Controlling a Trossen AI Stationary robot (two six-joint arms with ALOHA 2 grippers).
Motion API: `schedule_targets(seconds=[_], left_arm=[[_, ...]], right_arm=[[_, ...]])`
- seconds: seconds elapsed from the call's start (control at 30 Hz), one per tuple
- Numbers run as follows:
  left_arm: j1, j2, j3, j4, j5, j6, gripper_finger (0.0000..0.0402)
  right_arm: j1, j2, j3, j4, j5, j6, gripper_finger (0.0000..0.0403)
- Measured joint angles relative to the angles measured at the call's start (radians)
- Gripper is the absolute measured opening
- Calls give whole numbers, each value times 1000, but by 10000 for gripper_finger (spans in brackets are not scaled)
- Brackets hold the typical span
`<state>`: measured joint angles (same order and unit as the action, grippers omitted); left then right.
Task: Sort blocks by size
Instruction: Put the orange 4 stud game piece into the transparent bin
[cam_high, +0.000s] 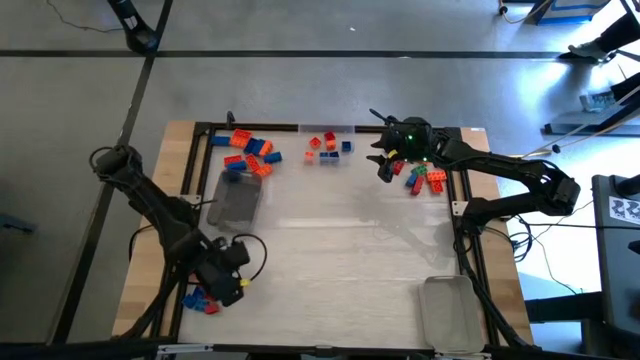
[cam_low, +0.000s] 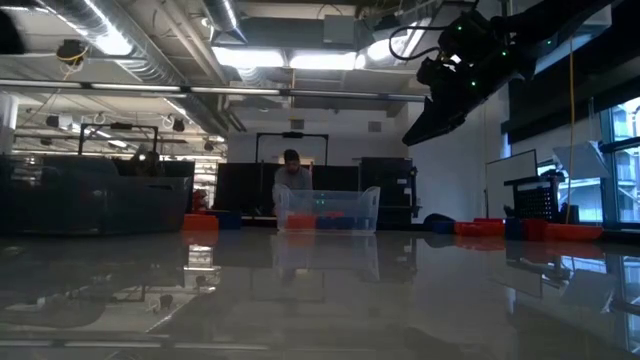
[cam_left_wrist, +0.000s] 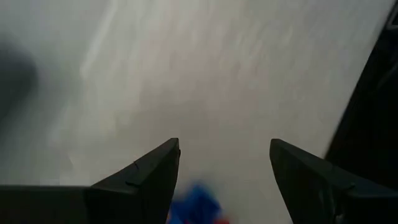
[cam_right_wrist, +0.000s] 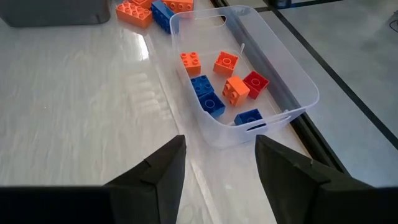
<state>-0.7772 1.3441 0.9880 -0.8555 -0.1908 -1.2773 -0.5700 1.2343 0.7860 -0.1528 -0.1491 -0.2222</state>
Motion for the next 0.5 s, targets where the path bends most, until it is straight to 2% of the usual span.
schedule_targets(seconds=[0.27, 0.37, 0.5], left_arm=[[-45, 1, -99, 1, 165, -454, 237], [-46, 1, -133, 1, 229, -555, 237], [-45, 2, -165, 8, 234, -611, 237]], right_arm=[[0, 0, 0, 0, 0, 0, 193], [0, 0, 0, -1, 0, 0, 193], [0, 0, 0, -2, 0, 0, 193]])
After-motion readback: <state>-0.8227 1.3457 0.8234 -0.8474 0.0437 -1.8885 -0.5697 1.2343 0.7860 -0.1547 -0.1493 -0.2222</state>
